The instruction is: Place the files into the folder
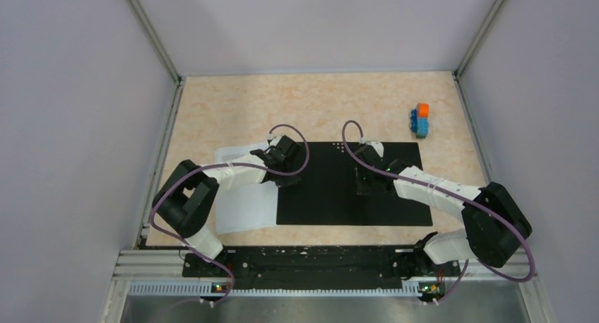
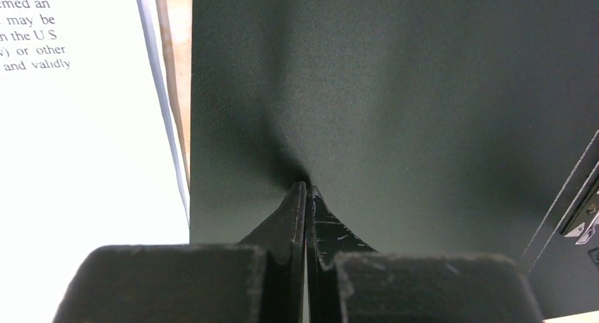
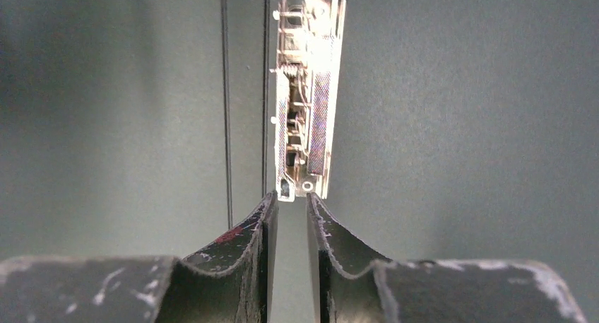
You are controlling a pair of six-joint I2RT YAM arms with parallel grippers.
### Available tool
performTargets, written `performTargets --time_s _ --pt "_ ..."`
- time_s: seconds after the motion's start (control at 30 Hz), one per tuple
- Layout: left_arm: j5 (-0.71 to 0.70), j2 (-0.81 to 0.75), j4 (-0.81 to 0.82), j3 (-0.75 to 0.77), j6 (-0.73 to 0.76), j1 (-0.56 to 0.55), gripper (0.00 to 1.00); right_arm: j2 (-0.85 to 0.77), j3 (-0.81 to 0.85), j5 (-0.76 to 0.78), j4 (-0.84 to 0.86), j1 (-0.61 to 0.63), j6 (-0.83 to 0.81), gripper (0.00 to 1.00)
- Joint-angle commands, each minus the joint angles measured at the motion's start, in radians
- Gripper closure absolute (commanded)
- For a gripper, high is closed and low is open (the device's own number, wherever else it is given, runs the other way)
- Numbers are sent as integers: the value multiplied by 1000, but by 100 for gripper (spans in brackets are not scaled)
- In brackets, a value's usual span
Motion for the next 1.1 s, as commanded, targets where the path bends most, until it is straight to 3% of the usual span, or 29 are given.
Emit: performTargets --time_s 0.0,1.07 --pt "-61 32 10 -22 -35 -5 100 10 -9 27 18 18 23 80" --pt "-92 62 -44 -8 -56 -4 100 95 -36 93 37 43 48 96"
